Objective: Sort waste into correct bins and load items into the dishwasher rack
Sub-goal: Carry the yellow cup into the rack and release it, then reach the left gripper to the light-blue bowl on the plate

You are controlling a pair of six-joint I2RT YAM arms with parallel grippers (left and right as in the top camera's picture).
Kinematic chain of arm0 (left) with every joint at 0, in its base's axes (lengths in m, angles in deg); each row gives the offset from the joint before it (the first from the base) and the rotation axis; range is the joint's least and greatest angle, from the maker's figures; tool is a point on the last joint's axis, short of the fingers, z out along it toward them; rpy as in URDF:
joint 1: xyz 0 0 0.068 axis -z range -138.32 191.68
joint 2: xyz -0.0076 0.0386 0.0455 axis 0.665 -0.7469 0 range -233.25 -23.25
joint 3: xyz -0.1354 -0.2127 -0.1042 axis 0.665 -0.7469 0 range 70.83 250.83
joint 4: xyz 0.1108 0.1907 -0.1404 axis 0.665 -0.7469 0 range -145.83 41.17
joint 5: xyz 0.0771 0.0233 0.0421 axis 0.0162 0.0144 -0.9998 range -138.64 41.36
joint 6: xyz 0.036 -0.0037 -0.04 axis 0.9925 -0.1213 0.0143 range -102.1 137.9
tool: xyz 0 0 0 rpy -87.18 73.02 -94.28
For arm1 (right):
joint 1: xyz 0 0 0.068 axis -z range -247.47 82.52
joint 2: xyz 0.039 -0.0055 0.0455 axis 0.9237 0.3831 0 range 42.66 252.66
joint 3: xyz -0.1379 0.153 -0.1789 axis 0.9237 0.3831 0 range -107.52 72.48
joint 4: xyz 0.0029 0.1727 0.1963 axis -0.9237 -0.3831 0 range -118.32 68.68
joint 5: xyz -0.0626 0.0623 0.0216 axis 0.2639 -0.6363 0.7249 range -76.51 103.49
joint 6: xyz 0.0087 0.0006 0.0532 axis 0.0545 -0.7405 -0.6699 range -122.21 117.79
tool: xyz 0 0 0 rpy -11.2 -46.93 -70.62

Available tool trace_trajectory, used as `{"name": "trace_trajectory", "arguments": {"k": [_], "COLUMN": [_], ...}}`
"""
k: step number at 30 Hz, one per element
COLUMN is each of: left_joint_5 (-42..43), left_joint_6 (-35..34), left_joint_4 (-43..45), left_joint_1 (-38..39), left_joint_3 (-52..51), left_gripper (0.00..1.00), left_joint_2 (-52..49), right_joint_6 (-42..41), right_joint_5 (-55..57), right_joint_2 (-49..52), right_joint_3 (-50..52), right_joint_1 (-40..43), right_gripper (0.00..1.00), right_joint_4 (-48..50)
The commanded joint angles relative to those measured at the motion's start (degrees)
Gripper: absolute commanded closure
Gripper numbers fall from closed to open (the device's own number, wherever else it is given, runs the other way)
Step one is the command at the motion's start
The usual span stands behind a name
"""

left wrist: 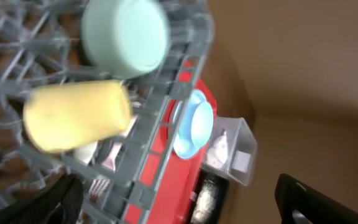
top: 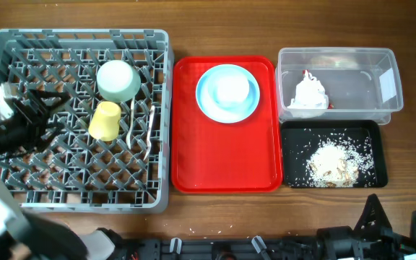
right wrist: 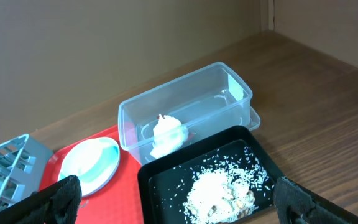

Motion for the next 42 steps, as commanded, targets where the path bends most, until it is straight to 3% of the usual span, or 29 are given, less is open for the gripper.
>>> {"name": "trace_trajectory", "arguments": {"k": [1, 3, 4, 5, 7, 9, 11, 15, 26, 31, 35, 38, 42], "left_joint_5": [1.36, 5.40, 5.35, 4.28, -3.34, -26.05, -41.18, -58.82, -60.63, -66.12, -67.69, -63.08, -49.29], "left_joint_6": [-0.57, -0.11, -0.09, -0.13, -2.91, -14.60, -20.81, -27.47, -26.86, -26.91, -28.81, -28.76, -28.52], "left_joint_4": [4.31, 8.26, 10.40, 11.47, 13.38, 14.58, 14.75, 15.06, 13.92, 5.49, 2.64, 3.91, 10.05], "left_joint_1": [5.29, 9.51, 13.35, 15.74, 21.09, 27.96, 32.61, 39.85, 39.65, 37.75, 36.76, 37.40, 42.86], "left_joint_3": [0.90, 0.90, 0.87, 0.87, 0.87, 0.85, 0.83, 0.83, 0.79, 0.85, 1.11, 2.23, 2.36], "left_gripper": [0.00, 0.00, 0.86, 0.95, 0.96, 0.96, 0.96, 0.96, 0.96, 0.96, 0.96, 0.89, 0.85], "left_joint_2": [6.23, 6.88, 6.62, 6.25, 5.38, 4.26, 3.67, 1.95, -9.90, -7.96, -0.90, 5.44, 13.38], "right_joint_6": [-0.42, -0.42, -0.44, -0.42, -0.42, -0.42, -0.42, -0.44, -0.42, -0.42, -0.44, -0.44, -0.42], "right_joint_5": [1.16, 1.16, 1.16, 1.16, 1.16, 1.16, 1.16, 1.16, 1.16, 1.16, 1.16, 1.16, 1.16], "right_joint_2": [-0.57, -0.57, -0.57, -0.57, -0.57, -0.57, -0.57, -0.57, -0.57, -0.57, -0.57, -0.57, -0.57], "right_joint_3": [-0.11, -0.11, -0.11, -0.11, -0.11, -0.11, -0.11, -0.11, -0.11, -0.11, -0.11, -0.11, -0.11], "right_joint_1": [0.09, 0.09, 0.09, 0.09, 0.09, 0.09, 0.09, 0.09, 0.09, 0.09, 0.09, 0.09, 0.09], "right_gripper": [0.00, 0.00, 0.00, 0.00, 0.00, 0.00, 0.00, 0.00, 0.00, 0.00, 0.00, 0.00, 0.00], "right_joint_4": [0.24, 0.22, 0.24, 0.22, 0.22, 0.22, 0.22, 0.22, 0.22, 0.24, 0.22, 0.22, 0.22]}}
